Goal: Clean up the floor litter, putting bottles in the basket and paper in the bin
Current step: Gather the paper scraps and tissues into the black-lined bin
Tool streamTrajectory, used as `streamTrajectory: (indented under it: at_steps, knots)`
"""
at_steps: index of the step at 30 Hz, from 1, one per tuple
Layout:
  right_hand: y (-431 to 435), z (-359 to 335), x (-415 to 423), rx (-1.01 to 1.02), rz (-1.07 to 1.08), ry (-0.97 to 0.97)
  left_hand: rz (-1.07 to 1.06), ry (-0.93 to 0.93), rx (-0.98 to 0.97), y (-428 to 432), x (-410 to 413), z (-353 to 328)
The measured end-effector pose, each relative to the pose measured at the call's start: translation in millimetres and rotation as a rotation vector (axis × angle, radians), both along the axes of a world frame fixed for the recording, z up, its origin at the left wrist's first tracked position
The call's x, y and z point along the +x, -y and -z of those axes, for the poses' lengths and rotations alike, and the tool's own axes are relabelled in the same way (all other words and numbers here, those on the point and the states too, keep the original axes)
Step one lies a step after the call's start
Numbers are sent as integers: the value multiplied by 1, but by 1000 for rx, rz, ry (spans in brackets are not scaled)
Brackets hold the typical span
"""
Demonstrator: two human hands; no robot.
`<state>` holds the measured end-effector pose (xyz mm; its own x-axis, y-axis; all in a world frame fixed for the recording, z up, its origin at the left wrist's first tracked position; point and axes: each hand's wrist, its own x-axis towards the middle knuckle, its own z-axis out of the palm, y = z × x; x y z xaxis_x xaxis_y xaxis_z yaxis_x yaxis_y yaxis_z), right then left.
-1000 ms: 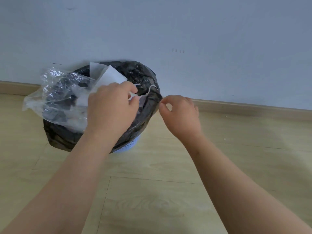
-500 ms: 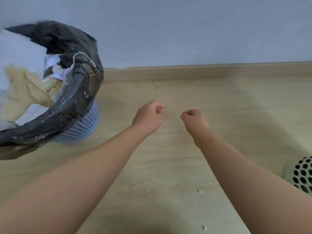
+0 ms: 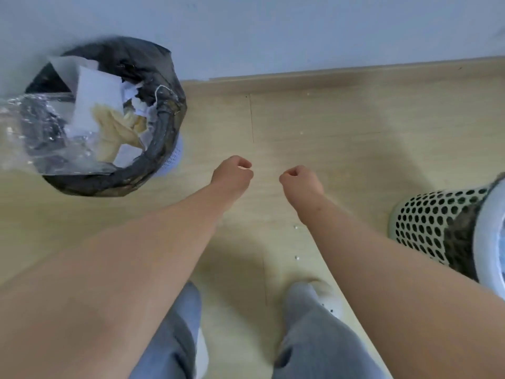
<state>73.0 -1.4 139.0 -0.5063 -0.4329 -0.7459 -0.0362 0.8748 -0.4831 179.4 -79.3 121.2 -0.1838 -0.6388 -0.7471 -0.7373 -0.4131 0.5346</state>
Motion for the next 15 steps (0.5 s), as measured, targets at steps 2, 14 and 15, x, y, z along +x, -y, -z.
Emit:
streamTrajectory:
  at_steps: [2,14,15]
  knots:
    - [-14,-42,12,33,12,33,-16,33,55,-16,17,-41]
    - [-66,-203,76,74,-82,88,-355,46,164,-89,124,-209]
    - [-69,-208,84,75,-120,92,-431,34,148,-96,134,-217]
